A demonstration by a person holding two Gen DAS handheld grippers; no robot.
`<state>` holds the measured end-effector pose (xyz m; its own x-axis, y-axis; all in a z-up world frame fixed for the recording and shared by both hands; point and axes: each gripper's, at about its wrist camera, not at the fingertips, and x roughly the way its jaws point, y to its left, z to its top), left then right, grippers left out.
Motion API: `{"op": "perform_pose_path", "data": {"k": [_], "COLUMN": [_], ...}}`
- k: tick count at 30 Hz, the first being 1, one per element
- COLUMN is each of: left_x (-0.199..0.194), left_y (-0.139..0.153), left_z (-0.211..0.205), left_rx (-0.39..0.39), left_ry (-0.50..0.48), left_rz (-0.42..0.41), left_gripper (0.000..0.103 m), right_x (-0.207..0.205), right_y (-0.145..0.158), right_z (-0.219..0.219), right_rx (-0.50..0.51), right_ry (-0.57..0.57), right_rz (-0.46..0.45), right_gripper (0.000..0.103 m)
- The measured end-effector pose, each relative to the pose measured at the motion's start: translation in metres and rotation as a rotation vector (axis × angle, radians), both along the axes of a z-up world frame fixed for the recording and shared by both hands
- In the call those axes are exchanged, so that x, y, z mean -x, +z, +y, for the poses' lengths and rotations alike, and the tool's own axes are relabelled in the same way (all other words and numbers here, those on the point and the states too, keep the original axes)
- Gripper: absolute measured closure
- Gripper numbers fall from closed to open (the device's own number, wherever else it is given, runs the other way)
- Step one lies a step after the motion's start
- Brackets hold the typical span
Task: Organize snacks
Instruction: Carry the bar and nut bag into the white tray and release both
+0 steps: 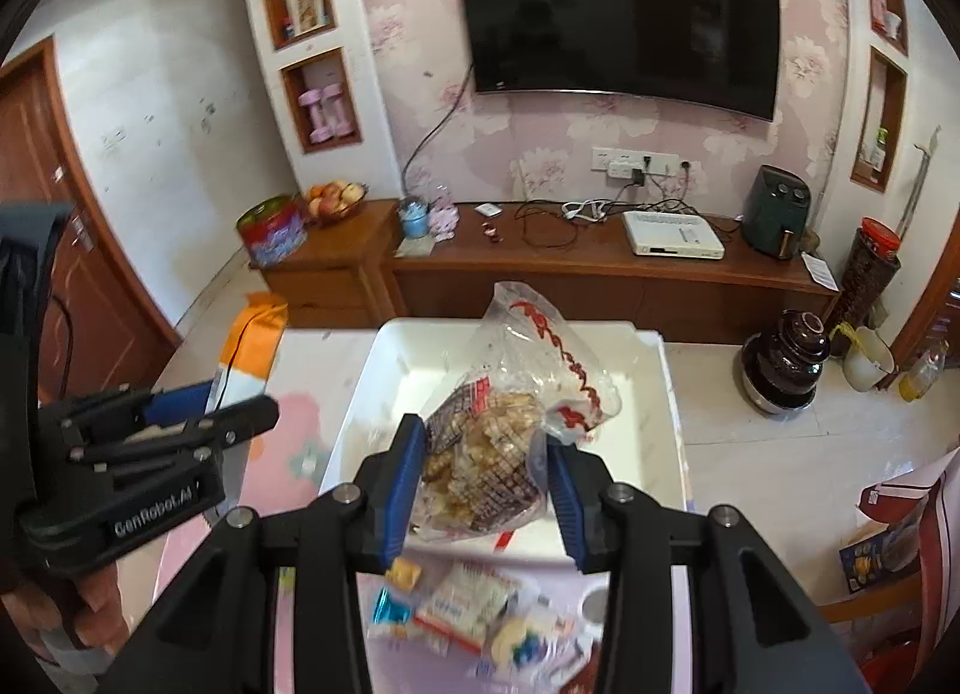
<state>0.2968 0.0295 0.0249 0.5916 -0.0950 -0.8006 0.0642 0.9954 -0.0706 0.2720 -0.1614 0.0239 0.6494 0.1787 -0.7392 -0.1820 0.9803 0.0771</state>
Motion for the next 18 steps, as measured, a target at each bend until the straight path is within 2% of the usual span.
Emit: {"op": "perform_pose_path", "data": {"k": [6,13,18], "left_x": [-0.048,-0.078,-0.088], "left_y": [-0.014,-0.033,-0.042], "left_z": [-0.006,-0.013,-0.015], "left_rx": [-0.020,-0.057,-0.063], "left_ry": [-0.009,-0.013,-0.022], "left_rz": [0.028,0.056,0.065], "left_gripper": [0.066,0.065,0.065], "right_x": [-0.049,-0.085,-0.100], "right_y": [-0.001,-0.014,-0.026], "right_z": [0.008,0.026,0.030], "right_rx": [-0.011,0.094,0.129], "right_ry": [-0.046,-0.065,-0.081], "right_rz": [0.030,0.040,0.067], "right_gripper": [0.062,0.062,0.062]}}
